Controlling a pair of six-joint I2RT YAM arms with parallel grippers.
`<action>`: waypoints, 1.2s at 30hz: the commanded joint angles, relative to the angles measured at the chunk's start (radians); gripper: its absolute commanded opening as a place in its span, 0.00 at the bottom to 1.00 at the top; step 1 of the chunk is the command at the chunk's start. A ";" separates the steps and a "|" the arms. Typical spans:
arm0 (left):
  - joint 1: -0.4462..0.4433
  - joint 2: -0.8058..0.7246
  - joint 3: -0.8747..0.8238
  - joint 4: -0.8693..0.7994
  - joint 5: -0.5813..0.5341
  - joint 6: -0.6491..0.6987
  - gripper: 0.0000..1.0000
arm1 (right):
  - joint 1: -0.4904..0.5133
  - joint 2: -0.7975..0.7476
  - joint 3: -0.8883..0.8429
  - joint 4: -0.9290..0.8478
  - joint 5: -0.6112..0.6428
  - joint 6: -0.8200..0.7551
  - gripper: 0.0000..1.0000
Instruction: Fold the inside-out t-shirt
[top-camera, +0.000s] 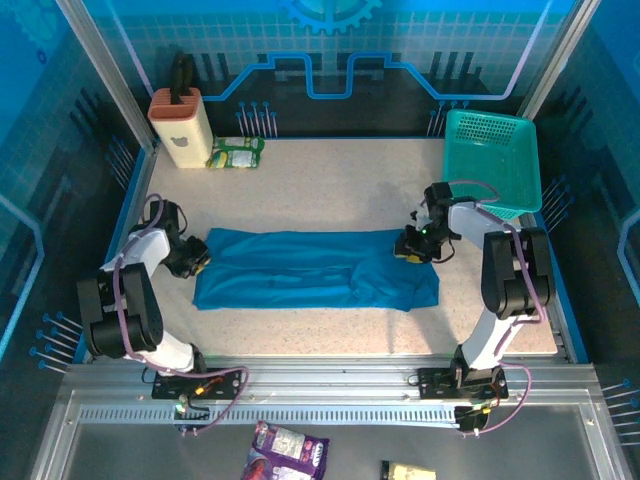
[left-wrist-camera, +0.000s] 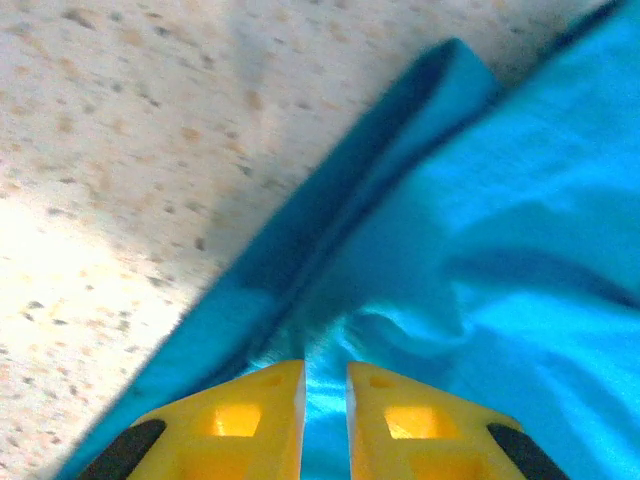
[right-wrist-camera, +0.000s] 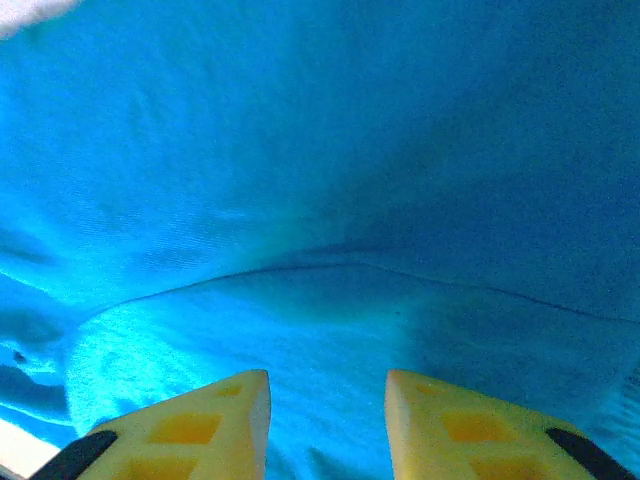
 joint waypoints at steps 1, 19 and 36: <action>0.005 0.029 0.017 -0.009 -0.034 0.039 0.23 | 0.014 0.025 0.000 -0.034 -0.022 -0.024 0.38; 0.005 0.073 0.023 0.057 -0.030 0.071 0.12 | 0.013 0.074 0.011 -0.046 -0.001 -0.029 0.40; 0.017 0.001 0.049 -0.023 -0.127 0.095 0.00 | -0.056 0.071 -0.040 -0.016 -0.002 -0.010 0.38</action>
